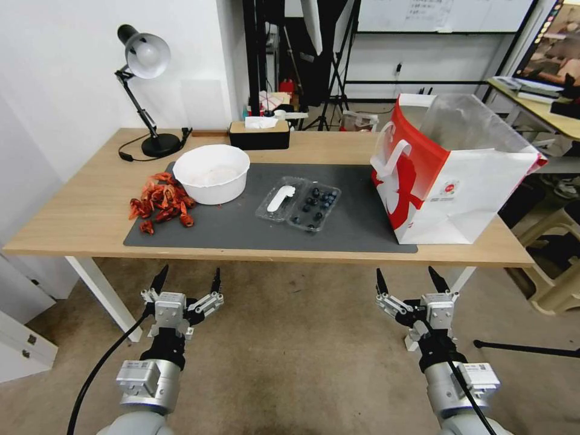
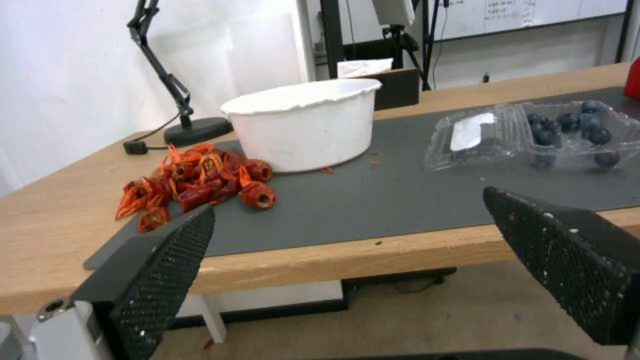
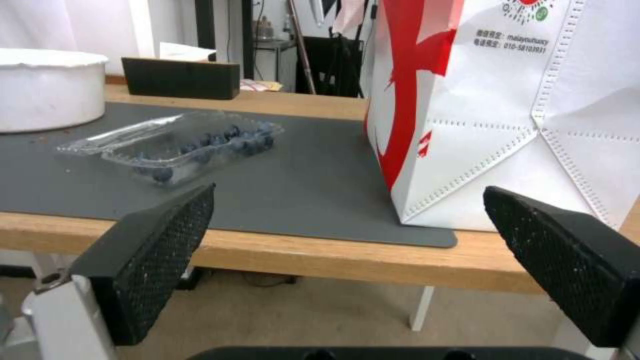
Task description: Close the takeout container lid, then place the container into the takeout bag.
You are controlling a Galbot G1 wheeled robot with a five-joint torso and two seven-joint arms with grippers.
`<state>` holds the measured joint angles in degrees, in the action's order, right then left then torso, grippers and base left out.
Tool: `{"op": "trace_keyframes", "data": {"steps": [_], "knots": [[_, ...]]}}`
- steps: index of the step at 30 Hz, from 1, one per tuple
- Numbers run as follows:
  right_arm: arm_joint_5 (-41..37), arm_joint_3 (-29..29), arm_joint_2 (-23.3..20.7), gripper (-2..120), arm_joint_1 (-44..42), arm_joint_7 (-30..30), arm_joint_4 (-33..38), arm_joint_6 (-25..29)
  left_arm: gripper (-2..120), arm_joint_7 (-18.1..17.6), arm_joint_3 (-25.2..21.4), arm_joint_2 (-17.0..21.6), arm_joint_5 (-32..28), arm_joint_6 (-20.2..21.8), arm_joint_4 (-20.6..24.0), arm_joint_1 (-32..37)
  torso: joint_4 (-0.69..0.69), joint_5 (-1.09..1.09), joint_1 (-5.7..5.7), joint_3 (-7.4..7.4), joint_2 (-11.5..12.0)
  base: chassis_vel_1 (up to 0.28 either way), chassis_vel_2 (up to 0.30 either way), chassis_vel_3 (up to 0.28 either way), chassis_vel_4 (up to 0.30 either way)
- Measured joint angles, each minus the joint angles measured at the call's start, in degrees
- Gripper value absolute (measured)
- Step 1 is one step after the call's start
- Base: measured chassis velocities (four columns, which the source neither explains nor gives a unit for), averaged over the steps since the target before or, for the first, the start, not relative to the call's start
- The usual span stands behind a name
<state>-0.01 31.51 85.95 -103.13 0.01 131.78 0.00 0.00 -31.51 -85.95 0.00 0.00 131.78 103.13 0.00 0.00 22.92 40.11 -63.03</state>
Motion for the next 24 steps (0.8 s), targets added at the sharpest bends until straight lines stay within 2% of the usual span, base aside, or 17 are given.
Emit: {"op": "trace_keyframes", "data": {"steps": [20,22,24], "knots": [[-0.22,-0.09,0.22,100,-0.71,-0.09,0.51,-0.30,100,-0.20,0.16,0.23,-0.37,0.21,0.16,-0.01,0.00,0.00,0.00,0.00,0.00,0.000,0.000,0.000,0.000],[-1.13,-0.48,0.99,100,-2.77,-0.72,2.30,-1.53,100,-1.30,0.90,1.15,-1.90,1.51,0.97,-0.01,-0.04,0.01,0.00,0.00,0.00,0.000,0.000,0.000,0.000],[-2.05,-0.98,1.87,100,-5.07,-1.47,4.18,-2.91,100,-2.36,1.71,2.10,-3.45,2.85,1.85,-0.09,-0.02,0.02,0.01,0.00,0.00,0.000,0.000,0.000,0.000]]}}
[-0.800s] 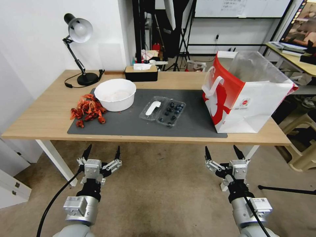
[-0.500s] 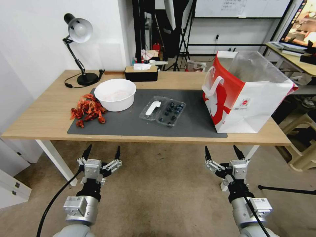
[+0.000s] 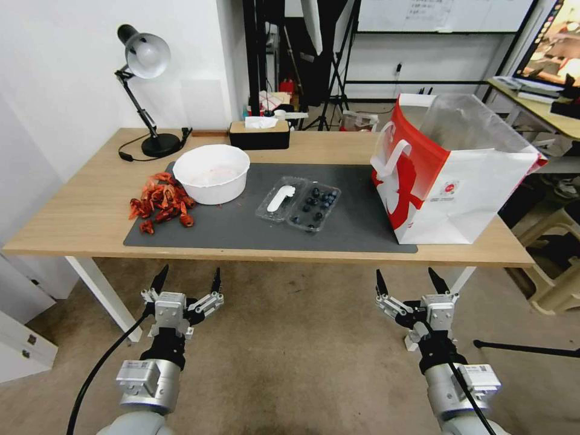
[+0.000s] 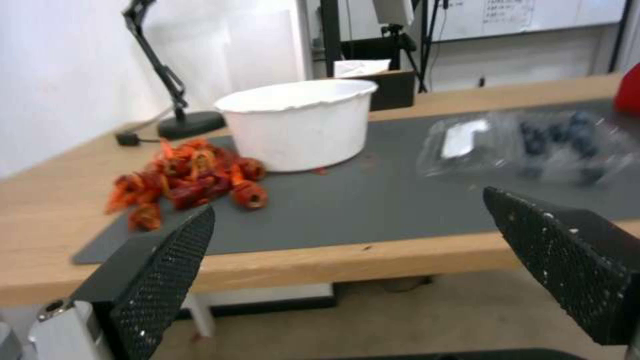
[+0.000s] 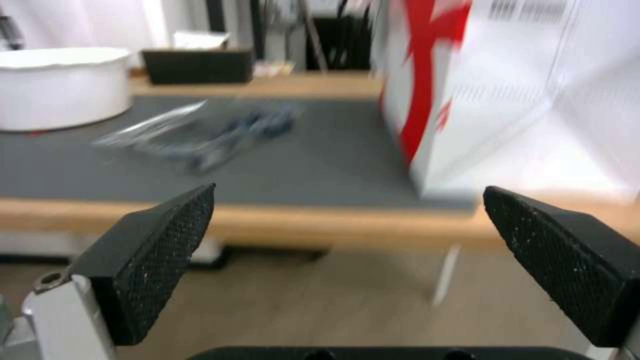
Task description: Close the takeout container lid, then place the container into the takeout bag.
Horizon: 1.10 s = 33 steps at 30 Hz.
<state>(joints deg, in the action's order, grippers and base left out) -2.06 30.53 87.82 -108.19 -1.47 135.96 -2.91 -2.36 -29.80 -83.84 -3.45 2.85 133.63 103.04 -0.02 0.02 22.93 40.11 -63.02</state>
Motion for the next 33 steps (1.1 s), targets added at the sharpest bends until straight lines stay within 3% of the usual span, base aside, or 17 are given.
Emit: {"op": "trace_keyframes", "data": {"steps": [2,3,5,7,13,23,25,33], "knots": [[-2.09,-0.63,1.55,100,-4.60,-1.28,3.44,-2.48,100,-2.96,2.19,2.66,-4.19,3.67,2.30,-0.12,0.07,-0.07,-0.01,-0.01,-0.01,0.000,0.000,0.000,0.000],[-2.80,-0.13,1.60,100,-4.96,-1.30,3.71,-2.83,100,-5.05,3.63,4.48,-7.10,6.23,3.95,-0.22,0.04,-0.01,-0.02,-0.01,-0.01,0.000,0.000,0.000,0.000],[-2.93,0.07,1.56,100,-4.92,-1.30,3.74,-2.87,100,-5.59,4.03,4.94,-7.89,6.91,4.38,-0.25,0.03,0.00,-0.02,-0.01,-0.01,0.000,0.000,0.000,0.000],[-3.28,0.90,0.99,100,-4.56,-1.30,3.71,-2.88,100,-9.47,6.90,8.36,-13.37,11.72,7.39,-0.44,0.01,-0.01,0.00,0.00,0.00,0.000,0.000,0.000,0.000],[-3.93,1.32,0.28,100,-3.75,-1.30,3.03,-2.09,100,-14.84,11.68,13.72,-20.54,17.43,9.65,-1.08,0.03,-0.01,-0.01,0.00,0.00,0.000,0.000,0.000,0.000],[-13.66,0.88,-5.83,100,3.10,-1.12,-1.49,-1.02,100,-15.59,11.04,13.67,-20.15,15.73,7.93,-1.60,0.02,0.00,-0.01,0.00,0.00,0.000,0.000,0.000,0.000],[-20.55,0.02,-10.67,100,8.39,-0.52,-4.90,-0.53,100,-15.86,10.76,13.29,-19.81,15.21,7.52,-1.64,0.02,0.00,-0.01,0.00,0.00,0.000,0.000,0.000,0.000],[-30.31,-3.81,-18.40,100,19.95,2.52,-11.22,-1.22,100,-15.94,10.44,12.29,-18.93,14.18,6.95,-1.16,0.02,-0.01,0.00,0.00,0.01,0.000,0.000,0.000,0.000]]}}
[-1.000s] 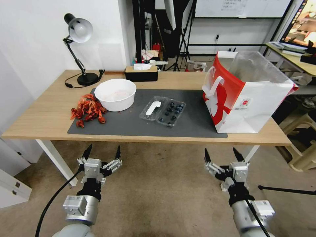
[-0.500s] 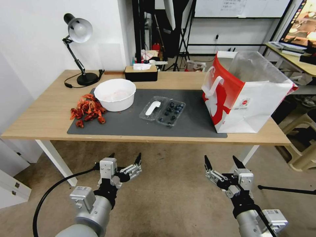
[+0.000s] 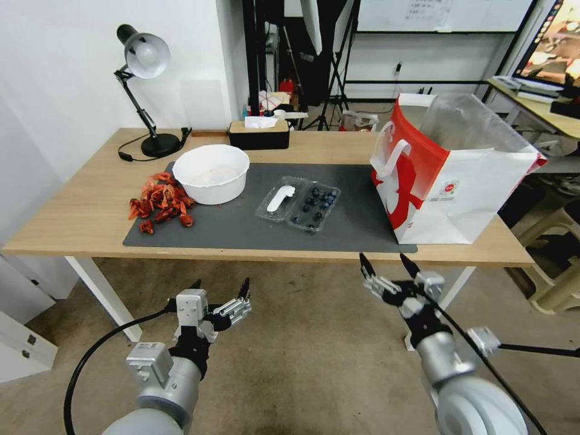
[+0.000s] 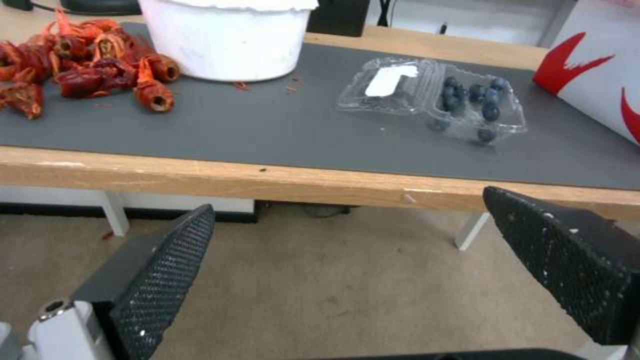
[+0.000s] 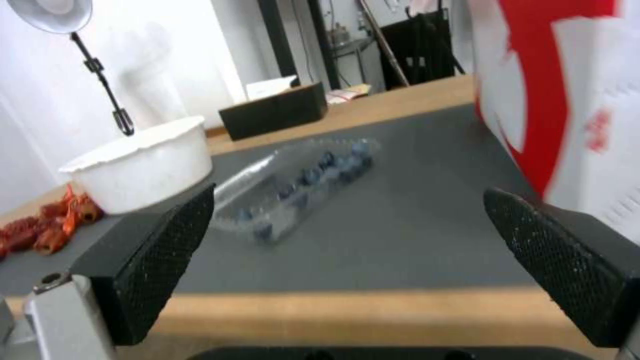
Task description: Close the takeout container lid, then place the container into the takeout bag.
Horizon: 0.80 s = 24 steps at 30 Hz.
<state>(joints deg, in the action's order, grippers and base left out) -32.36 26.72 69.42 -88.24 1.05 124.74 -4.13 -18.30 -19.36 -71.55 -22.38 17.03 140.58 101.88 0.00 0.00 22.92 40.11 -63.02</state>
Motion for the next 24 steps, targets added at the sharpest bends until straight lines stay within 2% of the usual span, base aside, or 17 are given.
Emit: {"op": "trace_keyframes", "data": {"steps": [5,8,12,16,17,19,20,21,23,24], "knots": [[-2.73,-3.79,-2.32,100,6.89,3.09,-3.02,-2.45,100,0.01,-0.10,-0.39,0.41,-0.71,-0.67,-0.03,0.01,0.00,0.00,0.00,0.00,0.000,0.000,0.000,0.000],[-5.18,-9.67,-3.87,100,15.77,8.53,-6.37,-5.93,100,0.08,-0.27,-0.61,0.63,-0.87,-0.94,-0.20,0.00,0.00,0.00,0.01,0.00,0.000,0.000,0.000,0.000],[-6.80,-13.25,-4.42,100,21.73,12.68,-8.11,-9.16,100,0.06,-0.46,-0.63,0.65,-1.12,-1.13,-0.21,0.00,0.00,0.00,0.01,0.01,0.000,0.000,0.000,0.000],[-12.99,-19.81,-4.13,100,33.27,27.63,-10.30,-22.83,100,-0.06,-0.69,-0.89,0.88,-2.03,-1.58,0.04,0.01,-0.01,0.01,0.01,0.00,0.000,0.000,0.000,0.000],[-12.99,-19.81,-4.13,100,33.27,27.63,-10.30,-22.83,100,-0.06,-0.69,-0.89,0.88,-2.03,-1.58,0.04,0.01,-0.01,0.01,0.01,0.00,0.000,0.000,0.000,0.000],[-19.77,-21.99,-3.39,100,38.88,36.36,-11.04,-30.09,100,-0.15,-0.69,-1.05,1.20,-2.36,-1.76,0.25,-0.01,-0.02,-0.01,0.01,0.00,0.000,0.000,0.000,0.000],[-19.77,-21.99,-3.39,100,38.88,36.36,-11.04,-30.09,100,-0.15,-0.69,-1.05,1.20,-2.36,-1.76,0.25,-0.01,-0.02,-0.01,0.01,0.00,0.000,0.000,0.000,0.000],[-22.81,-22.99,-3.13,100,41.51,40.44,-11.54,-33.14,100,-0.17,-0.69,-1.12,1.31,-2.47,-1.81,0.35,-0.02,-0.02,0.00,0.00,0.00,0.000,0.000,0.000,0.000],[-25.38,-24.37,-3.13,100,44.37,44.57,-12.41,-36.07,100,-0.20,-0.69,-1.20,1.40,-2.60,-1.82,0.46,-0.01,-0.01,0.00,0.00,0.01,0.000,0.000,0.000,0.000],[-25.38,-24.37,-3.13,100,44.37,44.57,-12.41,-36.07,100,-0.20,-0.69,-1.20,1.40,-2.60,-1.82,0.46,-0.01,-0.01,0.00,0.00,0.01,0.000,0.000,0.000,0.000]]}}
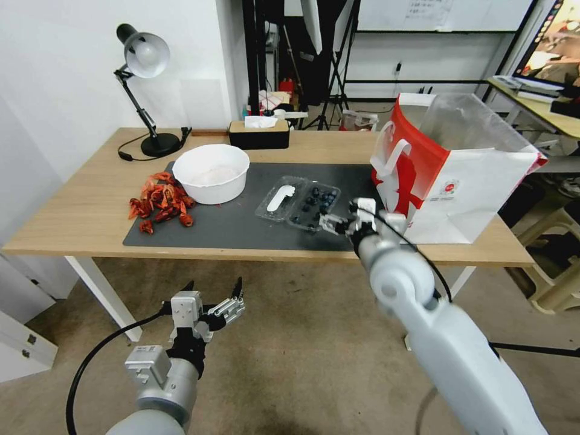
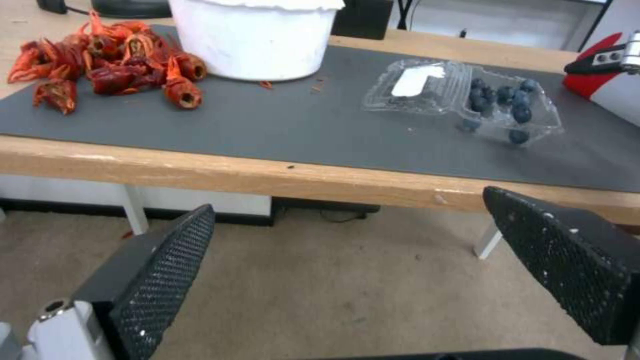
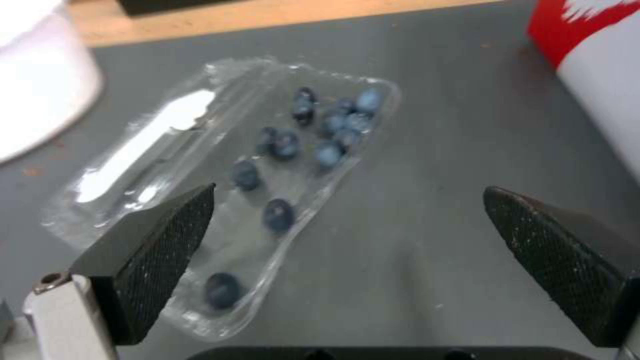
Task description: Close the takeout container lid, then place the container into the takeout bag.
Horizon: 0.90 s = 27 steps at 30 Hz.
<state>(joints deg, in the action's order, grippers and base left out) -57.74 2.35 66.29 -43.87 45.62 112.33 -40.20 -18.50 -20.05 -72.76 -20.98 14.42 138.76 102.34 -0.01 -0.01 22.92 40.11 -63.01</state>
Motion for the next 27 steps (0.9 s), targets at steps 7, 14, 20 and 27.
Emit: {"op": "trace_keyframes", "data": {"steps": [7,14,20,27], "knots": [[-10.00,-5.46,-1.72,100,6.07,10.31,-2.81,-2.57,100,-0.11,0.04,-0.06,0.50,-0.19,0.00,0.01,0.01,0.01,0.00,0.00,-0.01,0.000,0.000,0.000,0.000],[-13.33,-7.99,-2.48,100,8.25,12.22,-5.48,-2.49,100,-0.05,0.27,-0.07,1.04,0.03,0.08,0.15,0.01,0.02,0.00,0.00,-0.01,0.000,0.000,0.000,0.000],[-16.53,-9.39,-1.43,100,9.91,14.73,-7.70,-2.21,100,-0.05,0.45,-0.13,1.17,-0.02,0.01,0.09,0.01,0.01,-0.01,-0.01,-0.02,0.000,0.000,0.000,0.000],[-19.49,-9.07,0.00,100,11.35,16.76,-10.81,-2.01,100,-0.11,0.41,0.16,1.10,-0.37,-0.05,0.01,0.01,0.01,0.00,-0.01,-0.01,0.000,0.000,0.000,0.000]]}}
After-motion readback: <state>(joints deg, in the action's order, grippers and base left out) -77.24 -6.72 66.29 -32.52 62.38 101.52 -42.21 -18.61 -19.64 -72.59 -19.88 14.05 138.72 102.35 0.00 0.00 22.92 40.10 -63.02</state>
